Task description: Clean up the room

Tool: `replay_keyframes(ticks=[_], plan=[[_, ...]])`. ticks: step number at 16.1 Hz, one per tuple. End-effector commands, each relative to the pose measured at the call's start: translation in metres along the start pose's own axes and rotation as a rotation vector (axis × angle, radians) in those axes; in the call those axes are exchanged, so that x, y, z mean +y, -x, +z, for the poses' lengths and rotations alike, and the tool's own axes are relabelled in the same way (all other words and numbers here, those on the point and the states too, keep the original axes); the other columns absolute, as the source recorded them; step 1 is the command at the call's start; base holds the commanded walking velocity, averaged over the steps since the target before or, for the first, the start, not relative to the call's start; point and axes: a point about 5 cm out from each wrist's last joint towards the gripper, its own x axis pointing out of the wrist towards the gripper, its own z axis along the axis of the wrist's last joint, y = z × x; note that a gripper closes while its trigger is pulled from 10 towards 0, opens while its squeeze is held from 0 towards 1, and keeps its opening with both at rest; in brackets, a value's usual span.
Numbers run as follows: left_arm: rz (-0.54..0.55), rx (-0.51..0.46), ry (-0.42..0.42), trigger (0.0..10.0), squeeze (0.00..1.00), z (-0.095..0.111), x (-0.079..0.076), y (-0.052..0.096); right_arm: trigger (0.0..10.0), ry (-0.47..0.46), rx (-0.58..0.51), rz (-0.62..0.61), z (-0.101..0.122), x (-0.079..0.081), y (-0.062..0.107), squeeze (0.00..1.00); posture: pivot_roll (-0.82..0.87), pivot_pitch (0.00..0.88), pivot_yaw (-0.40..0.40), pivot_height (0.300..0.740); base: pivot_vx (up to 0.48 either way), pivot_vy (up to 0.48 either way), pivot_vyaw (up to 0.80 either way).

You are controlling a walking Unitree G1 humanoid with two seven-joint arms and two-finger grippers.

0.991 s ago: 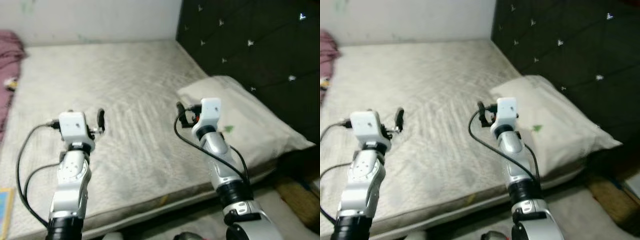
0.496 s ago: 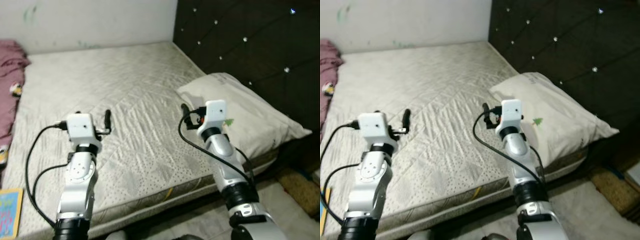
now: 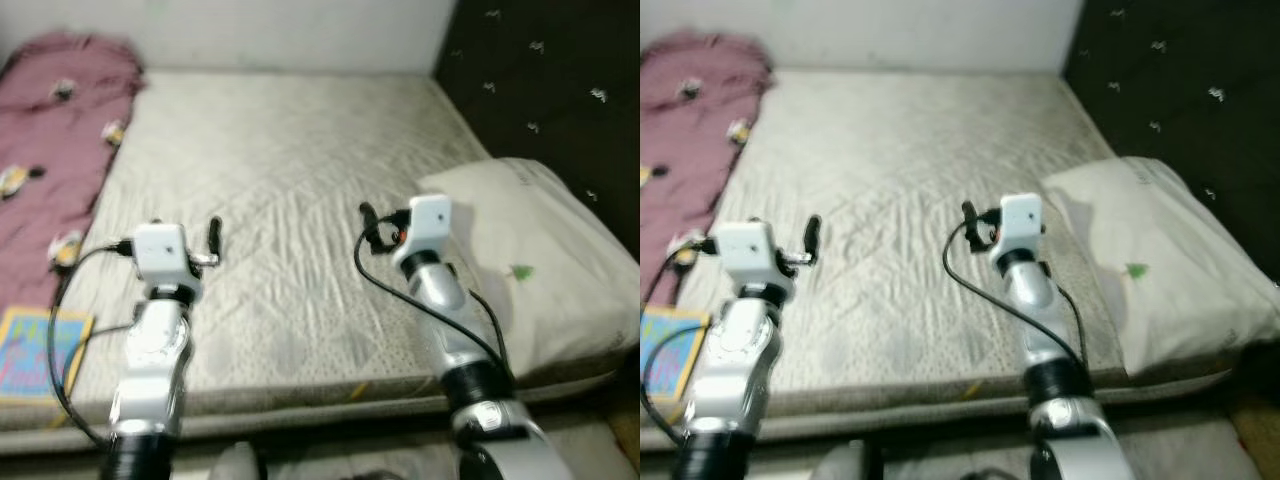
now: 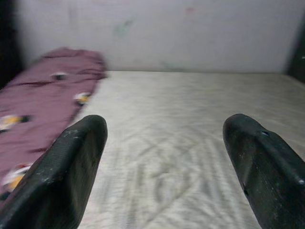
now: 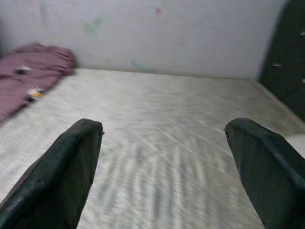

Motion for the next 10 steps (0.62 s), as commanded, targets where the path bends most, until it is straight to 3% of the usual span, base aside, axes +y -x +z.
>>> replay_keyframes(ticks=[1,5,6,10], plan=[[-0.016,-0.002,-0.002,10.0,0.0,0.0017,-0.0054,-0.0009,10.0,0.017,-0.017,-0.012,0.0046,-0.0057,-0.0005,0.0,-0.02,0.0,-0.038,0.74,0.0,0.0,0.76],[-0.016,0.001,-0.004,10.0,0.0,0.001,-0.006,-0.0018,10.0,0.02,-0.015,-0.014,0.0043,-0.0061,-0.0012,0.0,-0.02,0.0,-0.038,0.74,0.0,0.0,0.76],[-0.016,0.003,-0.005,10.0,0.0,0.0008,-0.006,-0.0019,10.0,0.011,-0.015,-0.024,0.0042,-0.0069,-0.0013,0.0,-0.02,0.0,-0.038,0.74,0.0,0.0,0.0],[-0.017,0.012,0.005,10.0,0.0,-0.0002,-0.0065,-0.002,10.0,0.007,-0.003,-0.06,0.0024,-0.0113,-0.0011,0.0,-0.02,0.0,-0.038,0.74,0.0,0.48,0.0]])
